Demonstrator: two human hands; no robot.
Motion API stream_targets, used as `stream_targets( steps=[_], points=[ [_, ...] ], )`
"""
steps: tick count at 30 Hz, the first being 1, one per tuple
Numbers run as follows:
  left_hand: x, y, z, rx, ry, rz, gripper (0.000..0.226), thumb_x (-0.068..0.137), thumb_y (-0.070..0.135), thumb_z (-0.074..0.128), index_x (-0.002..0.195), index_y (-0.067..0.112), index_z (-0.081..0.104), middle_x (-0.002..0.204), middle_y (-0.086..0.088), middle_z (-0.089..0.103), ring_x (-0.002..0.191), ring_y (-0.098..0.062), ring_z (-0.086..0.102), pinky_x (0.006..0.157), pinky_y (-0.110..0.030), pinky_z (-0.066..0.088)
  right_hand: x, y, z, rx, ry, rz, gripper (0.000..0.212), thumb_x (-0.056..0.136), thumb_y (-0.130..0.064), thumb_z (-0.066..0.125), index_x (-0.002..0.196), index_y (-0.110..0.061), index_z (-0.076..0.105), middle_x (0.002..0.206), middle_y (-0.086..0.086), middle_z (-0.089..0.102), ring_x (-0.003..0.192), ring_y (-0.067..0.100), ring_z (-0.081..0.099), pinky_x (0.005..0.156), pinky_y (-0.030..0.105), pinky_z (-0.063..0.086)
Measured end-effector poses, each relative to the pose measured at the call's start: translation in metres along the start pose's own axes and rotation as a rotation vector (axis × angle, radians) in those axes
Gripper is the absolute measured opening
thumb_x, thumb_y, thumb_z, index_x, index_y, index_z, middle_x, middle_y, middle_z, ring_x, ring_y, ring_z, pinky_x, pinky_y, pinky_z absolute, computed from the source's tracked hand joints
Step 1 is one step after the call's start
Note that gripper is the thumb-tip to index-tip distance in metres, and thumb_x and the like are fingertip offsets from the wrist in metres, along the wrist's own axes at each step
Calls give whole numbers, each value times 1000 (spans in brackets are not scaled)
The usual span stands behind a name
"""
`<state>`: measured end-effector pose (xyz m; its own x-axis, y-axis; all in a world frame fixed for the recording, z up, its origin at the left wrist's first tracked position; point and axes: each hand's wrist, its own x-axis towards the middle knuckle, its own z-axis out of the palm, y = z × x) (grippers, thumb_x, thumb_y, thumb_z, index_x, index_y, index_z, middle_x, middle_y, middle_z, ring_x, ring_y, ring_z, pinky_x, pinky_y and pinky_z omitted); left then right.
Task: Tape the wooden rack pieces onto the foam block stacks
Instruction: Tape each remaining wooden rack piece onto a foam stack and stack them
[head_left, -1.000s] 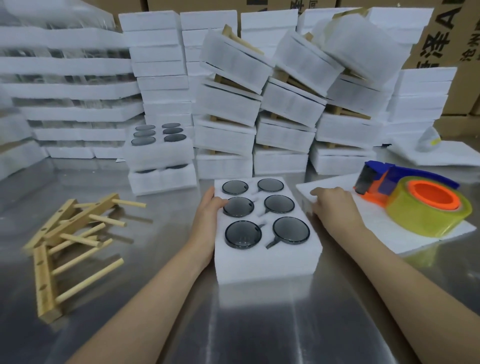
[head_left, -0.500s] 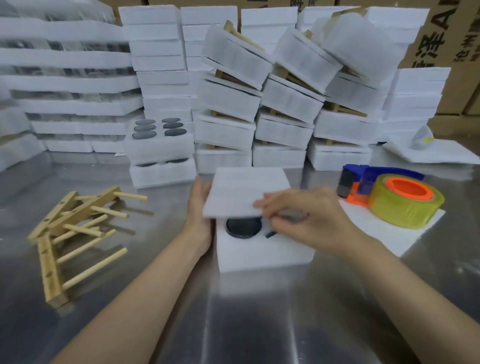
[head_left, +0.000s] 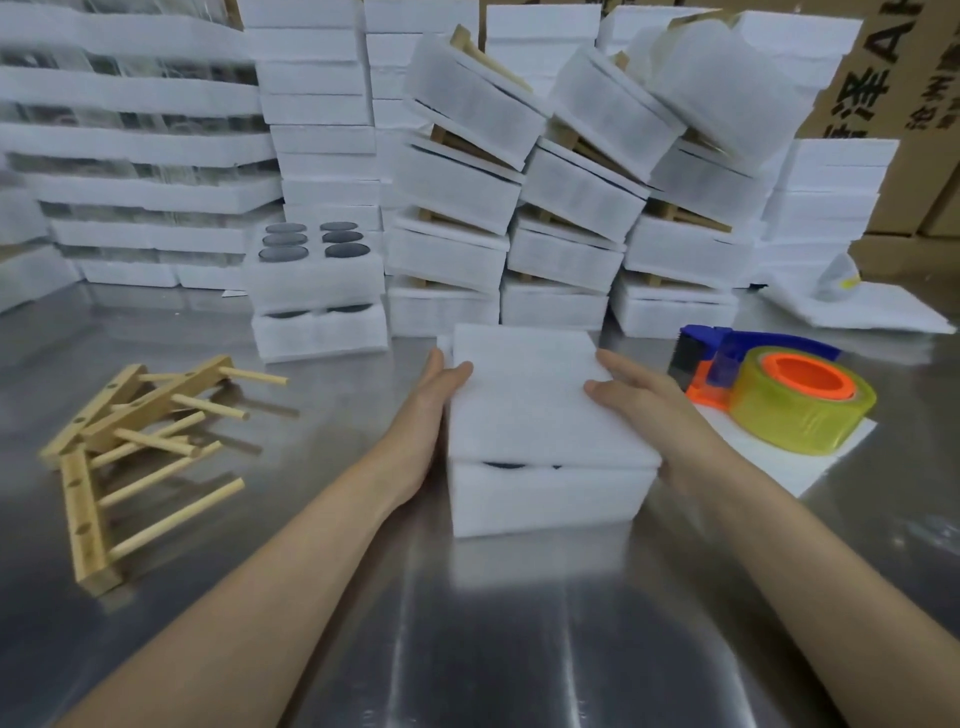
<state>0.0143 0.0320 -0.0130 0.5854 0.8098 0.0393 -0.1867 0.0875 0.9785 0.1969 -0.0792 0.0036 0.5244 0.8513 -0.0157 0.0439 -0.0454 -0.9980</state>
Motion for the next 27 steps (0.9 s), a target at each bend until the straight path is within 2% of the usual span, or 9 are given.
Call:
stream_targets(
  steps=[5, 8, 10, 13, 16, 18, 20, 24, 27],
  points=[
    [-2, 0, 0, 54, -23, -26, 62, 97, 15, 43, 153, 23, 16, 150, 3, 41, 133, -16, 45, 115, -40, 30, 1, -2, -4, 0, -72, 19, 51, 90, -20, 66, 139, -26, 50, 127, -5, 62, 89, 3, 70, 65, 11, 53],
    [-3, 0, 1, 73, -17, 26, 68, 93, 11, 45, 153, 24, 16, 150, 4, 40, 133, -15, 44, 115, -39, 31, 1, -1, -4, 12, -35, -26, 42, 86, -23, 70, 125, -31, 56, 107, -10, 70, 84, 4, 71, 62, 13, 54],
    [-5, 1, 2, 101, -18, 69, 77, 79, 15, 50, 150, 25, 23, 146, 3, 44, 130, -14, 46, 111, -36, 35, 0, 0, -5, 40, -58, -49, 19, 88, -19, 69, 105, -24, 67, 90, -9, 75, 78, 6, 72, 57, 13, 52],
    [-7, 2, 2, 120, -17, 32, 89, 66, 22, 49, 149, 32, 19, 141, 10, 46, 126, -12, 48, 110, -32, 35, 0, -2, -5, 49, -158, -53, 18, 91, -12, 63, 98, -27, 72, 94, -5, 76, 84, 11, 73, 61, 15, 53],
    [-4, 2, 0, 122, -23, -20, 98, 64, 23, 51, 153, 33, 10, 144, 9, 44, 129, -16, 47, 114, -39, 31, 0, -4, -5, 39, -188, -53, 22, 93, -9, 59, 95, -27, 71, 96, -3, 76, 86, 12, 72, 62, 16, 53],
    [-4, 4, 1, 132, -29, -30, 97, 67, 23, 54, 152, 34, 9, 142, 8, 48, 127, -17, 50, 113, -40, 34, 0, -4, -5, 21, -187, -56, 22, 94, -8, 56, 96, -25, 70, 93, -3, 76, 84, 12, 73, 61, 16, 53],
    [-5, 6, 2, 114, -23, -79, 92, 77, 21, 63, 152, 24, 10, 142, 2, 50, 124, -20, 54, 110, -40, 38, 1, -3, -5, 17, -185, -55, 22, 95, -8, 55, 93, -24, 70, 89, -4, 76, 79, 10, 73, 59, 15, 52],
    [-5, 6, 3, 23, -2, -190, 48, 89, 13, 59, 134, 5, 44, 124, -14, 64, 110, -29, 64, 96, -41, 51, 1, -2, -2, 17, -174, -62, 21, 96, -9, 53, 97, -23, 68, 89, -6, 76, 79, 10, 72, 59, 16, 53],
    [-4, 6, 2, 11, -15, -143, 45, 91, 12, 58, 134, 9, 43, 118, -9, 67, 99, -21, 69, 81, -33, 56, 0, 1, 1, 21, -170, -75, 22, 96, -10, 52, 103, -25, 67, 96, -7, 75, 85, 11, 72, 63, 19, 55]
  ],
)
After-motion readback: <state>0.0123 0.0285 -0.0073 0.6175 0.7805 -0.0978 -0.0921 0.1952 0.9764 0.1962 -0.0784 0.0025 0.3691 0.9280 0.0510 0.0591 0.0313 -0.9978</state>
